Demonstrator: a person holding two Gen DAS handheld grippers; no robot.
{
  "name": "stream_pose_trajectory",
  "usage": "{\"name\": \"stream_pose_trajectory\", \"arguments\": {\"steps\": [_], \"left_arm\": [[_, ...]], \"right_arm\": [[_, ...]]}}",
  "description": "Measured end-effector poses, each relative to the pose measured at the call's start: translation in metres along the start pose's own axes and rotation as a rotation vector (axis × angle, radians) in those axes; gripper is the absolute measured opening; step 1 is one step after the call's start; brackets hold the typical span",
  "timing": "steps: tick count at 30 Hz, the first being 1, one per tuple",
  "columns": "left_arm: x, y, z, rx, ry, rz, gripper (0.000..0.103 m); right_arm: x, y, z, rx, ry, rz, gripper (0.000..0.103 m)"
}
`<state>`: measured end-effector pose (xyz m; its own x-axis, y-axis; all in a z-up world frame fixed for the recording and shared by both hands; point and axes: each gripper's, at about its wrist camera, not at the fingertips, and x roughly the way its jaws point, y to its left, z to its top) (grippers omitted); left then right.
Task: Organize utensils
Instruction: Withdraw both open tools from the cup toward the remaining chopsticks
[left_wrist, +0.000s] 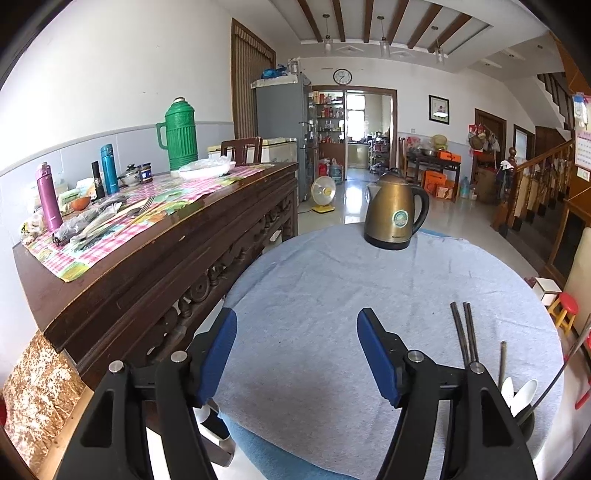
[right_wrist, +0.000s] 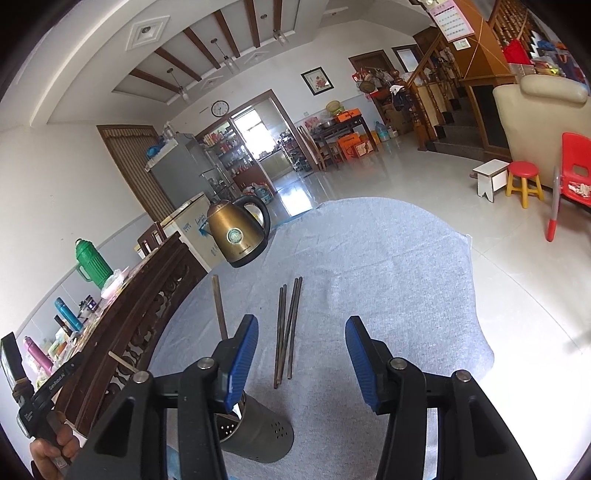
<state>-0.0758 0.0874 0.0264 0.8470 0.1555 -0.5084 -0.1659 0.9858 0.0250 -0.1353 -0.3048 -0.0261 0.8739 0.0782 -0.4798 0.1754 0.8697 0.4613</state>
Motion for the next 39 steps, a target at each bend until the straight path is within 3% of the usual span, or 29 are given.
{"name": "stream_pose_trajectory", "arguments": {"steps": [39], "left_arm": [[0.063,-0.013,-0.03,0.02,0.168,0.023,0.069]], "right_arm": [[0.062,-0.005,-0.028,0.017,0.148,-0.017,0.052]]}}
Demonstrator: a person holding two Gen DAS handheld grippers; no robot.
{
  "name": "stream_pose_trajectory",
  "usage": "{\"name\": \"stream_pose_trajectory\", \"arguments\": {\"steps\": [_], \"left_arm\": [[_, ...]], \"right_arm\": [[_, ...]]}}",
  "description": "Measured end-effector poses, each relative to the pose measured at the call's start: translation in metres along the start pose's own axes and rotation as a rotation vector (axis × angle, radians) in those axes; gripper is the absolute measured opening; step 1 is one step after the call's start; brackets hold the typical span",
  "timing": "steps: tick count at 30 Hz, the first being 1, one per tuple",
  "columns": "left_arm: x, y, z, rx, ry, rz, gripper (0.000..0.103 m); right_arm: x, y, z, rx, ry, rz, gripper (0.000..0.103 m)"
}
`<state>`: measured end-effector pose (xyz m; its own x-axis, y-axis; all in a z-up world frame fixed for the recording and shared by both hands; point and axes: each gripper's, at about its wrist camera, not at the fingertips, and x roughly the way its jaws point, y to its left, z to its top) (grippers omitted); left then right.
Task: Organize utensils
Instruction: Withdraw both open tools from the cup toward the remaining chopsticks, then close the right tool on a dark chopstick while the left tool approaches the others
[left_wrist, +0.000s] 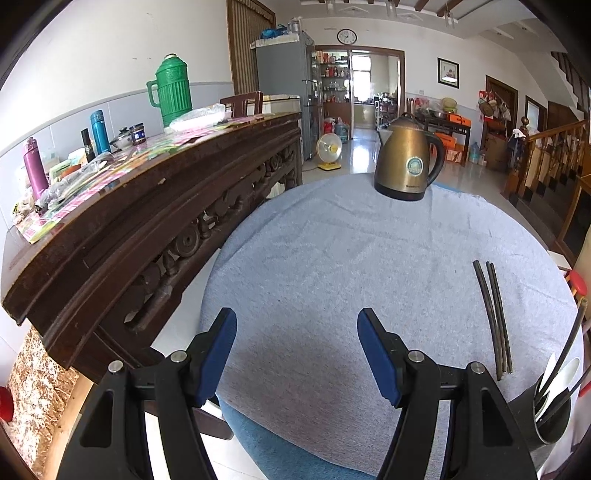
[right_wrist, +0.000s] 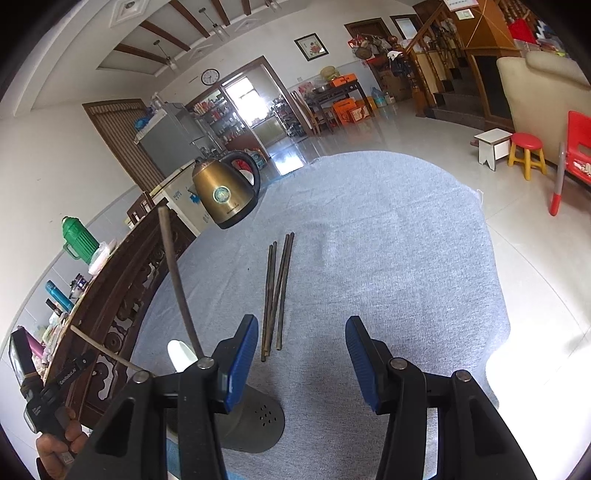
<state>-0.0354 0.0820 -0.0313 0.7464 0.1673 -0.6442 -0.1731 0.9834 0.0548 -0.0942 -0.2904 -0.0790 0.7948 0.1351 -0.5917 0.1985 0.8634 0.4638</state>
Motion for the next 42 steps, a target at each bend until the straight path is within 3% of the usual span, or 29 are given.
{"name": "stream_pose_trajectory", "arguments": {"steps": [8,16,30,31,33,42], "left_arm": [[0.028,-0.006,-0.005,0.012,0.073,-0.026,0.069],[0.071,-0.024,-0.005,0.043,0.167,-0.06,0.069],[0.119,-0.086,0.013,0.144,0.238,-0.145,0.069],[0.122,-0.088,0.015,0.147,0.241,-0.152,0.069],[0.126,-0.094,0.021,0.15,0.245,-0.159,0.069],[0.145,-0.109,0.037,0.166,0.254,-0.175,0.069]], "right_arm": [[0.019,-0.002,-0.002,0.001,0.033,-0.004,0.052],[0.055,-0.013,0.017,0.0,0.077,-0.017,0.052],[0.203,0.008,0.079,-0.098,0.215,0.057,0.052],[0.213,0.011,0.082,-0.104,0.222,0.063,0.051],[0.236,0.019,0.089,-0.12,0.241,0.059,0.037],[0.306,0.032,0.108,-0.115,0.308,-0.032,0.023]]}}
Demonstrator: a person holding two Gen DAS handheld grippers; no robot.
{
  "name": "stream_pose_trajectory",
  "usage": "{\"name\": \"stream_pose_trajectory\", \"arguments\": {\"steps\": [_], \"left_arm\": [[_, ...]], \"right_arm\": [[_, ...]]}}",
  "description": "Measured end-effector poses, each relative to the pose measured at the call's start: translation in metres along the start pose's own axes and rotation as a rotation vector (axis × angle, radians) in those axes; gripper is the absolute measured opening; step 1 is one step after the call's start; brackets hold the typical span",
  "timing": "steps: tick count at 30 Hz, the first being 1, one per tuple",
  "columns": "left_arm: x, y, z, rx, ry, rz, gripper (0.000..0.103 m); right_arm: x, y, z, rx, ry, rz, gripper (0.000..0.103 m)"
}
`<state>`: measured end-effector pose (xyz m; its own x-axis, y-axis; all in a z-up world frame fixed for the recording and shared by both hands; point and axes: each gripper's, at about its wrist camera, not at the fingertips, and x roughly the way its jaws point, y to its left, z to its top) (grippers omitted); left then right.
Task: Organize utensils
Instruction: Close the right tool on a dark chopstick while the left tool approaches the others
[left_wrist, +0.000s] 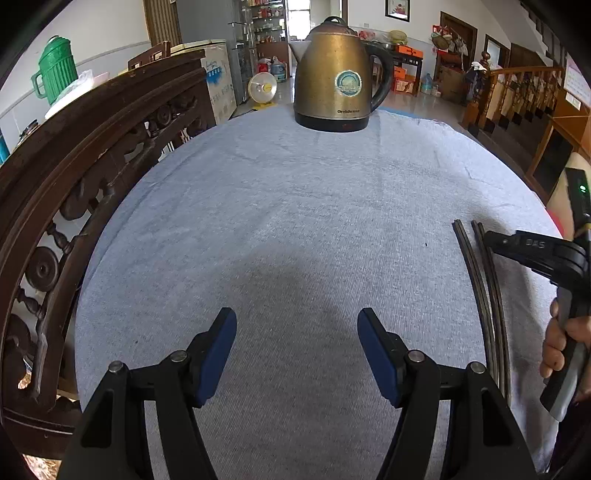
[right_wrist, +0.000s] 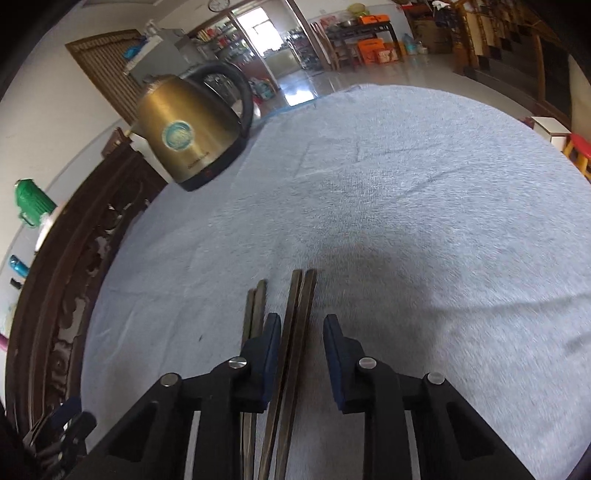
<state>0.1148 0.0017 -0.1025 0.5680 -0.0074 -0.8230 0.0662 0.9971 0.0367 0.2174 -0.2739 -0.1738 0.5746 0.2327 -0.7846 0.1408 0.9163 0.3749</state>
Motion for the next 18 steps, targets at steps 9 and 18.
{"name": "stream_pose_trajectory", "arguments": {"steps": [9,18], "left_arm": [[0.01,-0.014,0.006,0.029,0.004,-0.01,0.069],[0.026,-0.056,0.029,0.081,-0.017,-0.09,0.069]], "right_arm": [[0.004,0.013,0.003,-0.124,0.01,-0.178,0.017],[-0.03,-0.049,-0.019,0.058,-0.069,-0.044,0.017]]}}
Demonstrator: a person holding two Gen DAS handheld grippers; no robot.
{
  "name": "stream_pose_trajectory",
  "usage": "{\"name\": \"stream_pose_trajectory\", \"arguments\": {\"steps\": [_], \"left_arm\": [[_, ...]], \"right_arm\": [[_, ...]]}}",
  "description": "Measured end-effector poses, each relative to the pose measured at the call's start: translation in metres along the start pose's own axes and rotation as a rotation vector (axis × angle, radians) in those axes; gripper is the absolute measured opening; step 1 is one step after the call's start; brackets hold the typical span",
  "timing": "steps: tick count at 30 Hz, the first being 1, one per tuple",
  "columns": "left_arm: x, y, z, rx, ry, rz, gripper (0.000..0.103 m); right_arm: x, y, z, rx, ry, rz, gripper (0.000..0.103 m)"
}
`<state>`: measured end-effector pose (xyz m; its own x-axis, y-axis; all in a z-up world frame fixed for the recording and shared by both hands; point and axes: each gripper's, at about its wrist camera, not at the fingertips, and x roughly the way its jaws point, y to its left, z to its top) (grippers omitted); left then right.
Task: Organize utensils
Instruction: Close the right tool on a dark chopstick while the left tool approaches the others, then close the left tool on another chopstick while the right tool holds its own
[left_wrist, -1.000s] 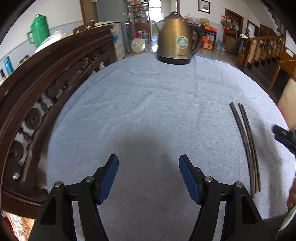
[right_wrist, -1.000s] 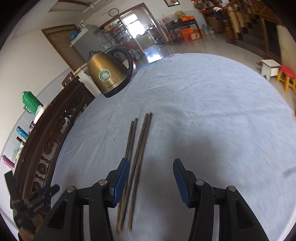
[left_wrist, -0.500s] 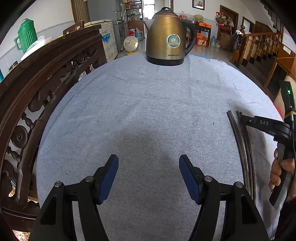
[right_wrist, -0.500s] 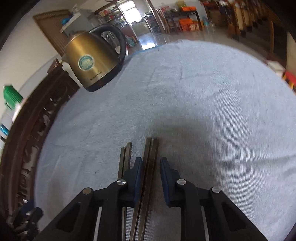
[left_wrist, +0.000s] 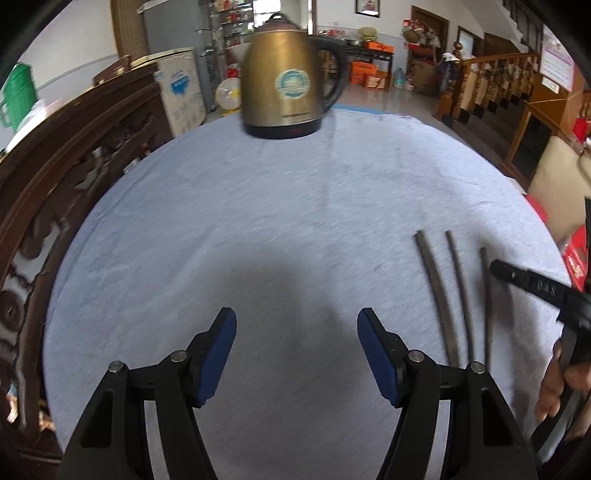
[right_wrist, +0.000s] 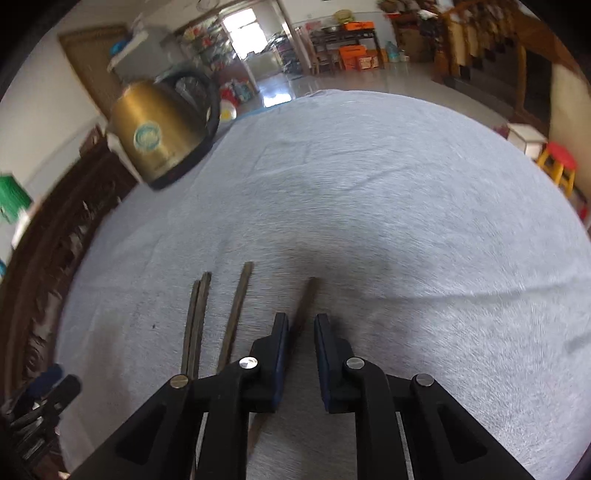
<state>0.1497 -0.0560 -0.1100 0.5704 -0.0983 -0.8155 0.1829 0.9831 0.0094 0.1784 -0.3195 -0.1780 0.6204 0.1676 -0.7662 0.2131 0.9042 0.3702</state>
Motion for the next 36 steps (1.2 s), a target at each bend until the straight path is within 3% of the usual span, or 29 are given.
{"name": "stream_pose_trajectory", "arguments": {"steps": [4,11,20,23,36], "left_arm": [[0.016,-0.019,0.017,0.009,-0.01,-0.048,0.069],[0.042,-0.055,0.035,0.049,-0.003,-0.094,0.069],[0.074,-0.08,0.036,0.068,0.061,-0.118,0.069],[0.075,-0.083,0.036,0.073,0.047,-0.121,0.069],[0.077,-0.065,0.036,0.042,0.107,-0.1,0.071]], "right_arm": [[-0.002,-0.022,-0.008,0.074,-0.052,0.136,0.018],[0.001,-0.033,-0.008,0.12,-0.054,0.232,0.02],[0.0,-0.03,-0.012,0.113,-0.046,0.257,0.02],[0.001,-0.03,-0.011,0.115,-0.044,0.26,0.02],[-0.001,-0.033,-0.011,0.112,-0.051,0.255,0.02]]}}
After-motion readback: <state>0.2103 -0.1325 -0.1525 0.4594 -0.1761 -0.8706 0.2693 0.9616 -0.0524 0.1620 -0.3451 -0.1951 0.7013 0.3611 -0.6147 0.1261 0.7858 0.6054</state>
